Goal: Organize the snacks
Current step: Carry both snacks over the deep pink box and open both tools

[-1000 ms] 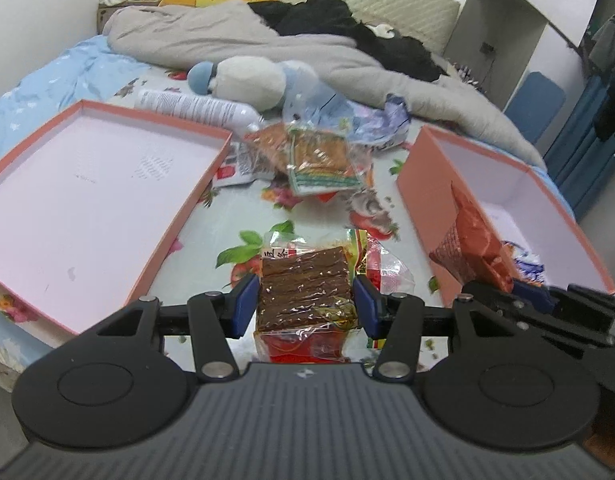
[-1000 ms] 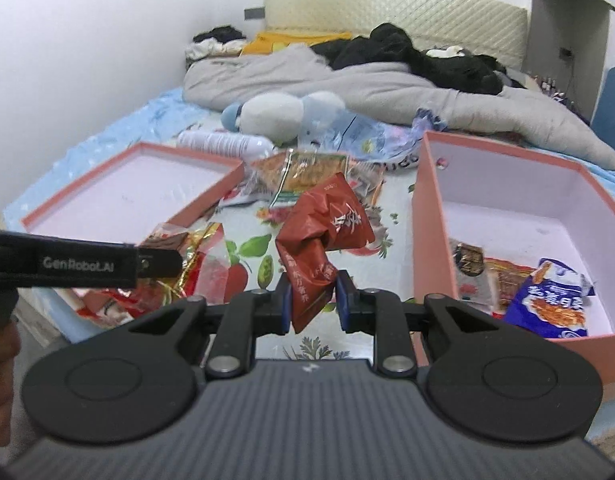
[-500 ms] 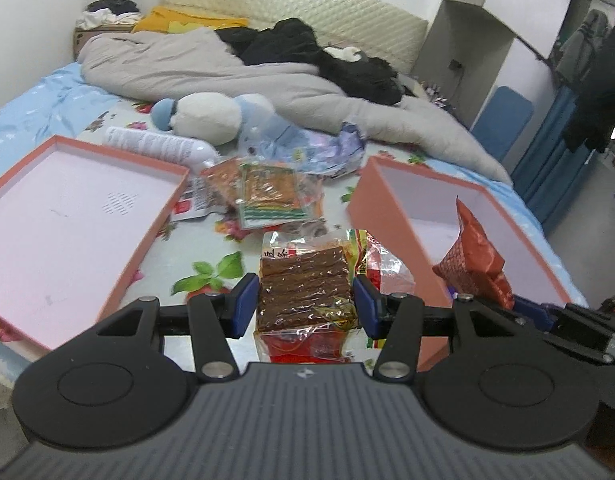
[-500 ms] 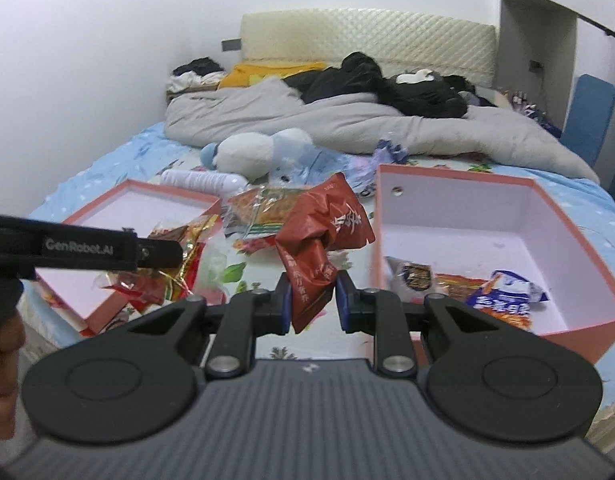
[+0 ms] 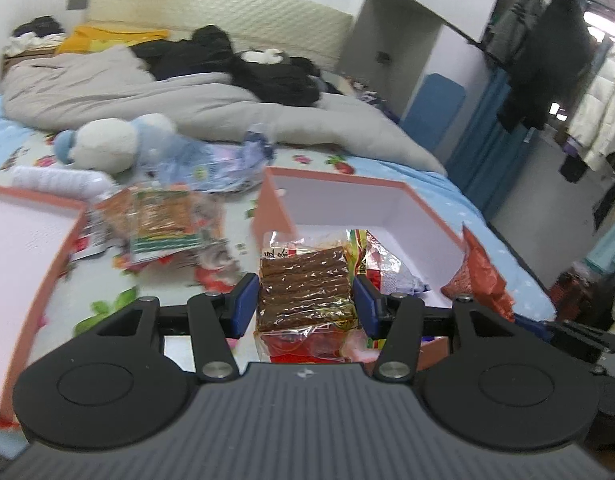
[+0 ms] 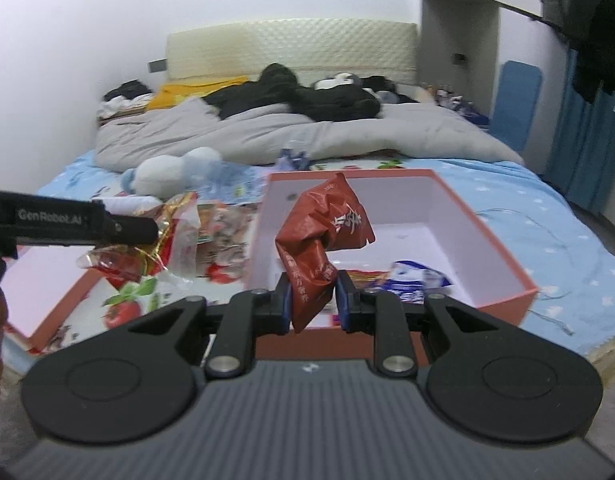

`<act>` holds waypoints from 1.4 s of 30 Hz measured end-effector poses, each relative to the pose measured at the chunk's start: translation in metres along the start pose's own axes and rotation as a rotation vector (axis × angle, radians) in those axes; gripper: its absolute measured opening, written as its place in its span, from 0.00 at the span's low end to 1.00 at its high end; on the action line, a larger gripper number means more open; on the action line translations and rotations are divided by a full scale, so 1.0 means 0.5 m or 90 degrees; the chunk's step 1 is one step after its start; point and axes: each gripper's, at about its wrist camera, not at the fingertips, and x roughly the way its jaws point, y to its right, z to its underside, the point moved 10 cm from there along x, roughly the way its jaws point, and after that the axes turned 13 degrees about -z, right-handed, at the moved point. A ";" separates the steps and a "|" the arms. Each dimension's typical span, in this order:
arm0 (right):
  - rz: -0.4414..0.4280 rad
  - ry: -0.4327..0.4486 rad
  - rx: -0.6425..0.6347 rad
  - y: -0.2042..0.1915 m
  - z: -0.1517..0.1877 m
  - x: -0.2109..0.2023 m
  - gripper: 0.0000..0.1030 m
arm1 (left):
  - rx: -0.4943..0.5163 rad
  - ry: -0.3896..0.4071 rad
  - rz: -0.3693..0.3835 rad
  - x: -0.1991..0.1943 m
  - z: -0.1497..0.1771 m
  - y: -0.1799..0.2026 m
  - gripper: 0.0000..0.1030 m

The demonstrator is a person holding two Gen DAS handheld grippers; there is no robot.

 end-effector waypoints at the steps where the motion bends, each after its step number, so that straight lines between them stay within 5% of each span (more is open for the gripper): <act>1: 0.006 -0.002 0.006 0.012 0.001 0.004 0.24 | 0.005 0.001 0.007 0.008 -0.006 0.015 0.55; 17: 0.052 -0.033 0.045 0.230 -0.047 0.120 0.25 | 0.093 -0.052 0.063 0.242 -0.083 0.212 0.55; 26: 0.007 -0.147 0.064 0.298 -0.036 0.235 0.25 | 0.090 -0.191 0.075 0.382 -0.091 0.257 0.55; 38: 0.031 -0.173 0.075 0.335 -0.033 0.235 0.28 | 0.100 -0.202 0.074 0.389 -0.104 0.266 0.58; 42: 0.028 -0.166 0.085 0.340 -0.031 0.228 0.43 | 0.097 -0.183 0.071 0.383 -0.115 0.255 0.65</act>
